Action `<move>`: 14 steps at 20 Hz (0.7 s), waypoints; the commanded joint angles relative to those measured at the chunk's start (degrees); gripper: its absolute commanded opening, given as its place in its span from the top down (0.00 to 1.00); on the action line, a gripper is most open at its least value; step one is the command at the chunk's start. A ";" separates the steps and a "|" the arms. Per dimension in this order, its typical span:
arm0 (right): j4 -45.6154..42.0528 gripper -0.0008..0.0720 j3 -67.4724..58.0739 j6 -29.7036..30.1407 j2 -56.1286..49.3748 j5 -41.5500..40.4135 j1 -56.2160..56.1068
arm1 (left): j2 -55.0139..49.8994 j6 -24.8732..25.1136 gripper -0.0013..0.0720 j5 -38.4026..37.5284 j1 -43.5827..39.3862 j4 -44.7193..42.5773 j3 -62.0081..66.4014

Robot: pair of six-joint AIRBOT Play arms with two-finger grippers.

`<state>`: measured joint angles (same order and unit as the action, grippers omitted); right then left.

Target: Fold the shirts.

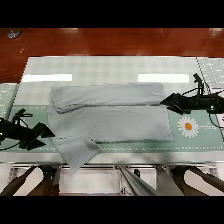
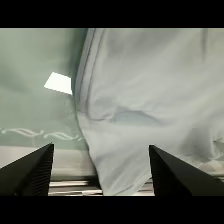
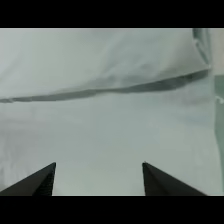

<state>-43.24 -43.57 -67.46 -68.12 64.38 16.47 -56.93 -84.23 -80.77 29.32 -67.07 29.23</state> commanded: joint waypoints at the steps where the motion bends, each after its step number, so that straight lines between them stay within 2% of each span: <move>1: 3.19 0.14 4.85 1.81 2.03 -3.80 -3.04 | 1.44 -0.46 0.02 2.84 -1.14 2.95 -5.22; 6: 8.24 0.14 4.37 1.75 2.03 -4.15 -2.36 | 1.27 -0.39 0.02 9.29 -8.22 8.35 -9.92; 8: 7.21 0.14 0.90 1.75 2.03 0.85 2.51 | 1.18 -0.26 0.02 9.27 -12.22 8.37 -9.94; 10: 1.51 0.14 -4.85 -0.44 2.03 5.99 10.54 | 0.55 -0.26 0.03 9.99 -15.45 8.09 -9.94; 11: -2.56 0.14 -6.86 -2.60 2.03 7.52 14.32 | 0.13 0.04 0.23 10.08 -16.59 8.13 -9.94; 12: -7.39 0.14 -7.80 -5.27 2.03 9.16 18.16 | 0.00 1.53 0.84 10.16 -17.33 8.90 -9.92; 13: -12.52 0.14 -7.52 -7.96 2.03 11.10 20.96 | 0.17 3.82 0.95 10.32 -17.55 10.29 -9.92; 14: -18.71 0.14 -6.45 -10.84 2.03 13.55 22.45 | 0.24 5.49 0.95 10.34 -17.53 11.56 -9.92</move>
<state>-48.27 -48.62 -71.35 -66.13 71.24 31.79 -56.60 -82.48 -70.19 13.72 -58.78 19.46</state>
